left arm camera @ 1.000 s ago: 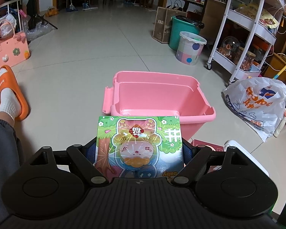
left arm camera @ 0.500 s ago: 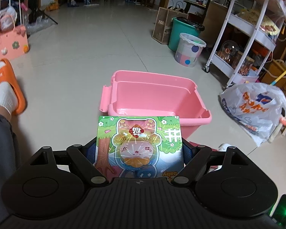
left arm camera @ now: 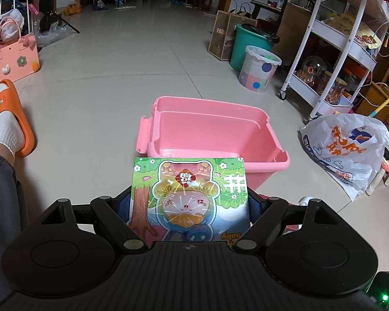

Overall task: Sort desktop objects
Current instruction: 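Carry the green box over the pink bin and open the left tool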

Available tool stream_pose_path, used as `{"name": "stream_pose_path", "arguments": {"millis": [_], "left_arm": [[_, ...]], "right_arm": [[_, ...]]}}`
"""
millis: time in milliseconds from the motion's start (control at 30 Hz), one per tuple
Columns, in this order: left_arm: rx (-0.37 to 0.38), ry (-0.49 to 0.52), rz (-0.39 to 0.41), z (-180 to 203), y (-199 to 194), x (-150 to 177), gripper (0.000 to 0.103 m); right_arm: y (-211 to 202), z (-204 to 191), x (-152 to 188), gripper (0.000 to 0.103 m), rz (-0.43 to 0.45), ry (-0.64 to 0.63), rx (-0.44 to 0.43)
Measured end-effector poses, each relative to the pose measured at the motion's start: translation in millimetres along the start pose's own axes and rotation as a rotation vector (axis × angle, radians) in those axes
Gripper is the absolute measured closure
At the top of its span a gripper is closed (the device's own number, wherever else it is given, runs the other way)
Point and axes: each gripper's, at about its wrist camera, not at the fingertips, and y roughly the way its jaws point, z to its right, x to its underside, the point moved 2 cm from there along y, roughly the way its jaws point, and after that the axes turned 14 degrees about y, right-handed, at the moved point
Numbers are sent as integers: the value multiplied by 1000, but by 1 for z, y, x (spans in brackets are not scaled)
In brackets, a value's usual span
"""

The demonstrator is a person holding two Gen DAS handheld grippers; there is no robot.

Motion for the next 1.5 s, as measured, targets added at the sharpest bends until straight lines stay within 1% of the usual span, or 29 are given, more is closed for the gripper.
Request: {"name": "stream_pose_path", "arguments": {"millis": [167,300,400,567,633,767,867,933,1000,1100,1167,1333,1500], "left_arm": [[16,-18,7,-1,6,-10,20],[14,-30,26,-3,17,-37,20],[30,-23,45,-3,31,-62,20],[10,-37,49,0,63,-95,20],[5,-34,36,2,80,-104,20],[-7,-27,0,10,120,-116,20],[-5,-13,-22,13,146,-121,20],[-25,0,-40,15,164,-122,20],[-31,14,-54,17,180,-122,20],[-39,15,-87,17,203,-120,20],[-41,1,-107,16,215,-119,20],[-48,16,-162,16,242,-113,20],[-53,19,-267,15,271,-107,20]], "right_arm": [[5,0,5,0,-8,2,1],[7,-6,8,0,1,-15,-5],[10,-9,6,0,28,-31,-24],[18,-4,0,0,84,-31,-39],[22,-1,-4,0,100,-15,-39],[30,9,-16,0,129,71,-22],[33,11,-24,0,167,108,-8],[37,11,-29,0,181,125,-9],[43,8,-32,0,176,132,-26],[51,3,-36,0,157,101,-67],[54,3,-38,0,161,98,-66],[62,13,-43,0,159,168,-54],[65,21,-47,0,162,212,-55]]}}
